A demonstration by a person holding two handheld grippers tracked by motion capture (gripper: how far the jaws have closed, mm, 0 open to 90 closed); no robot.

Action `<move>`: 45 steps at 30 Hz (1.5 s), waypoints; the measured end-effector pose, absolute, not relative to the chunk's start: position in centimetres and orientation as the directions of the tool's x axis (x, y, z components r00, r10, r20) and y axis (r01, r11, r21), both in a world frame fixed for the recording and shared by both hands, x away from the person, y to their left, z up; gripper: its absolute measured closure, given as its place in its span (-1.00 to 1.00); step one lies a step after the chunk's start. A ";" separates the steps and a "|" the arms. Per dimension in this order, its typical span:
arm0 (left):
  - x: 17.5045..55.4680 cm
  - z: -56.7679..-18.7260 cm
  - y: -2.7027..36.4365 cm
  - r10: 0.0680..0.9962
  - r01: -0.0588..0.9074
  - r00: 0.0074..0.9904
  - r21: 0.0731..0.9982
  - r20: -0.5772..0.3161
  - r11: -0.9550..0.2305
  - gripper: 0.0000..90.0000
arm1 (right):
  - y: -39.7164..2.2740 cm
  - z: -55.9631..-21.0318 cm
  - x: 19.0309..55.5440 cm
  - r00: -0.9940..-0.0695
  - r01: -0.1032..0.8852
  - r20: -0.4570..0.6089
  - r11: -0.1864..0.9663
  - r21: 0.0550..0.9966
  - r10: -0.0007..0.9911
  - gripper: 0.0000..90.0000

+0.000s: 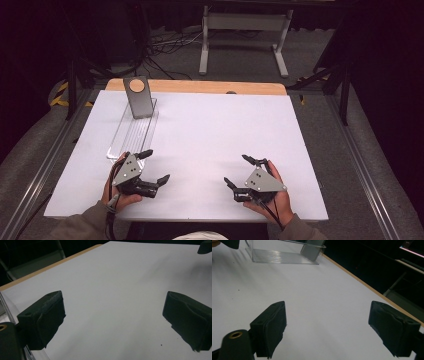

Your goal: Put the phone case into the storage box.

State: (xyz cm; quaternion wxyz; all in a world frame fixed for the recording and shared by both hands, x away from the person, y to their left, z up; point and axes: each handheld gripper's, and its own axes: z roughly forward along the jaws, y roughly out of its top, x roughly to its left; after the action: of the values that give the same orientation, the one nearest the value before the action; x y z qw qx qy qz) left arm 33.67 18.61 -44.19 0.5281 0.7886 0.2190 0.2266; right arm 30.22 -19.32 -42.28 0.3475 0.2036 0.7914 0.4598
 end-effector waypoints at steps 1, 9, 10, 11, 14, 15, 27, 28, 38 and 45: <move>33.7 -44.2 18.6 0.583 0.106 0.802 0.932 0.127 -0.348 -0.89 | -19.4 -42.2 30.2 -0.673 0.000 -0.364 0.492 0.870 0.644 -0.65; 33.2 -43.8 18.5 0.573 0.079 0.807 0.935 0.143 -0.344 -0.89 | -19.6 -42.1 30.1 -0.667 -0.001 -0.361 0.484 0.875 0.652 -0.65; 33.2 -43.7 18.6 0.571 0.071 0.808 0.936 0.149 -0.345 -0.89 | -19.6 -42.2 30.1 -0.665 -0.001 -0.364 0.487 0.873 0.652 -0.65; 33.1 -43.7 18.6 0.570 0.071 0.809 0.938 0.144 -0.339 -0.89 | -19.5 -42.2 30.1 -0.666 -0.001 -0.367 0.491 0.871 0.650 -0.65; 33.0 -43.6 18.8 0.570 0.059 0.807 0.940 0.154 -0.337 -0.89 | -19.4 -42.2 30.1 -0.664 0.000 -0.368 0.492 0.870 0.651 -0.65; 33.0 -43.5 18.9 0.570 0.057 0.808 0.941 0.153 -0.334 -0.89 | -19.4 -42.2 30.1 -0.663 -0.002 -0.370 0.493 0.870 0.650 -0.65; 33.0 -43.5 18.7 0.556 0.062 0.817 0.936 0.152 -0.347 -0.88 | -19.5 -42.3 30.4 -0.667 0.012 -0.362 0.495 0.869 0.651 -0.65; 33.0 -43.6 18.6 0.556 0.053 0.815 0.935 0.161 -0.349 -0.88 | -19.5 -42.3 30.4 -0.668 0.012 -0.363 0.497 0.868 0.650 -0.65; 33.0 -43.5 18.6 0.546 0.050 0.821 0.933 0.165 -0.356 -0.88 | -19.6 -42.3 30.4 -0.666 0.009 -0.368 0.500 0.866 0.649 -0.65; 33.0 -43.6 18.4 0.545 0.054 0.822 0.931 0.164 -0.361 -0.88 | -19.8 -42.3 30.7 -0.667 0.023 -0.356 0.495 0.869 0.655 -0.64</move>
State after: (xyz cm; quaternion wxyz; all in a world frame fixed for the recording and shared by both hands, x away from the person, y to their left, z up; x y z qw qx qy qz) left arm 33.03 18.40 -43.56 0.5326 0.7921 0.1889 0.2307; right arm 30.68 -19.84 -42.33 0.3477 0.2141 0.7914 0.4549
